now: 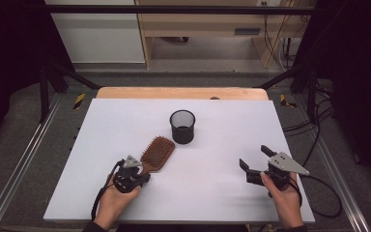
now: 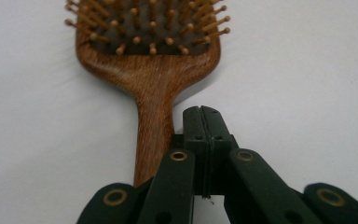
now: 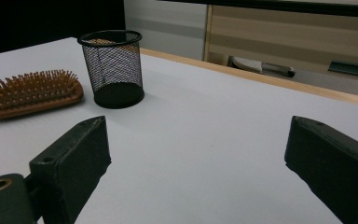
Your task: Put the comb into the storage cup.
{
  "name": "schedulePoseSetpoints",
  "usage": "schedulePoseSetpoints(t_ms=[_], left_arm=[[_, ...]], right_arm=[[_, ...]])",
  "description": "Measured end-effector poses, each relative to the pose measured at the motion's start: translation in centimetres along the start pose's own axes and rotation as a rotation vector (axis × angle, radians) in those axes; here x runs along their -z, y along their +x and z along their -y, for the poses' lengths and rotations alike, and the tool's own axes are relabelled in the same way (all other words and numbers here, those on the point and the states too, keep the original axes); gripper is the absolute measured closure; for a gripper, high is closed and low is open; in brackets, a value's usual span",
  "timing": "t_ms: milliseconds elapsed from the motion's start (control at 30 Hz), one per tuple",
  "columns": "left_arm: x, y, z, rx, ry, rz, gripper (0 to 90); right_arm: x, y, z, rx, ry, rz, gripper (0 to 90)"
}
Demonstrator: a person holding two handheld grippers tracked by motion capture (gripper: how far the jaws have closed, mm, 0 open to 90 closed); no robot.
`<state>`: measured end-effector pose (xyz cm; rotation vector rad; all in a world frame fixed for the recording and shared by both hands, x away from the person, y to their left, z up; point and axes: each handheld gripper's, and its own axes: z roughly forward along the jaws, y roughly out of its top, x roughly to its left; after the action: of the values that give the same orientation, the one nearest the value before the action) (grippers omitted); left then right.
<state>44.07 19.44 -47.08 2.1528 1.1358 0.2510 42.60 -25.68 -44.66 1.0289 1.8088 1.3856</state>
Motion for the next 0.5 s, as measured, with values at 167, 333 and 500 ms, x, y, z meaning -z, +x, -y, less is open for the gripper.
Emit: schedulePoseSetpoints(t_ms=[167,333,500], left_arm=[[0.4,0.7,0.2,0.003,0.005,-0.01,90.0],[0.6,1.1,0.2,-0.009,0.014,-0.019,90.0],[0.7,1.4,0.1,-0.022,0.021,-0.034,90.0]], right_arm=[[-0.1,0.0,0.0,0.0,0.001,-0.001,6.8],[-0.1,0.1,0.0,0.004,0.004,-0.004,6.8],[-0.1,0.1,0.0,0.005,0.006,-0.006,6.7]])
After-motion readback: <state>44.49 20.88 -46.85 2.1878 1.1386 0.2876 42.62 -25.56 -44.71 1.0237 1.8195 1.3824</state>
